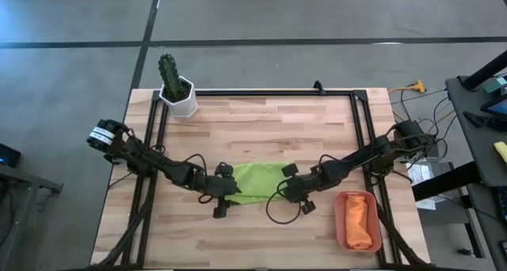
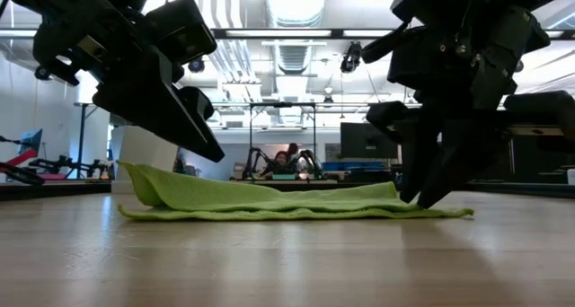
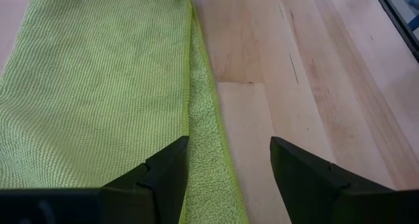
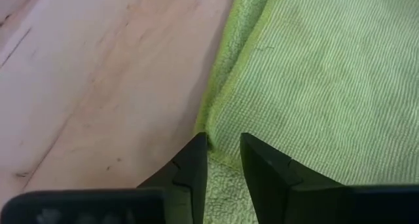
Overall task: Roll microfiber towels into tight, uniform cylinder then place into a basket
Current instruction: Fold the green microfiber cloth
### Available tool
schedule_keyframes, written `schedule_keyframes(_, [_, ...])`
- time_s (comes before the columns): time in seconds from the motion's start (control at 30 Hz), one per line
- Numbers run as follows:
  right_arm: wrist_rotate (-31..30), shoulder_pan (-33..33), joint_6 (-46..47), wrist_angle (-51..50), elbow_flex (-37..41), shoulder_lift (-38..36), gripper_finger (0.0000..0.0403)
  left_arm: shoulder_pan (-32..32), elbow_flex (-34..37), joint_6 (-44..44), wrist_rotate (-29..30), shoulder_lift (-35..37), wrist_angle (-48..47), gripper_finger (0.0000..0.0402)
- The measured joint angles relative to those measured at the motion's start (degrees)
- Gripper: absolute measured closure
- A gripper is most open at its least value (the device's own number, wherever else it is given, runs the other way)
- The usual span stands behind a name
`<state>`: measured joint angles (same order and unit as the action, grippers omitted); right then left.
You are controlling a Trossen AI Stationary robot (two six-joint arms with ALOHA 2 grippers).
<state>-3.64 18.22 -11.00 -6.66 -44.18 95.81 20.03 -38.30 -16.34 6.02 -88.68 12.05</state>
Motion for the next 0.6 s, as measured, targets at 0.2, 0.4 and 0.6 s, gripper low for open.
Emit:
schedule_keyframes(0.2, [0.0, 0.0, -0.2, 0.0, 0.1, 0.0, 0.0319, 0.0, 0.0, 0.0, 0.0, 0.0, 0.0, 0.0207])
schedule_keyframes(0.4, [0.7, 0.0, -0.1, 0.0, 0.2, 0.9, 0.0334, 0.0, 0.0, 0.0, 0.0, 0.0, 0.0, 0.0207])
schedule_keyframes(0.6, [0.6, 0.0, -0.2, 0.5, 0.2, 1.5, 0.0342, 0.0, 0.0, 0.0, 0.0, 0.0, 0.0, 0.0207])
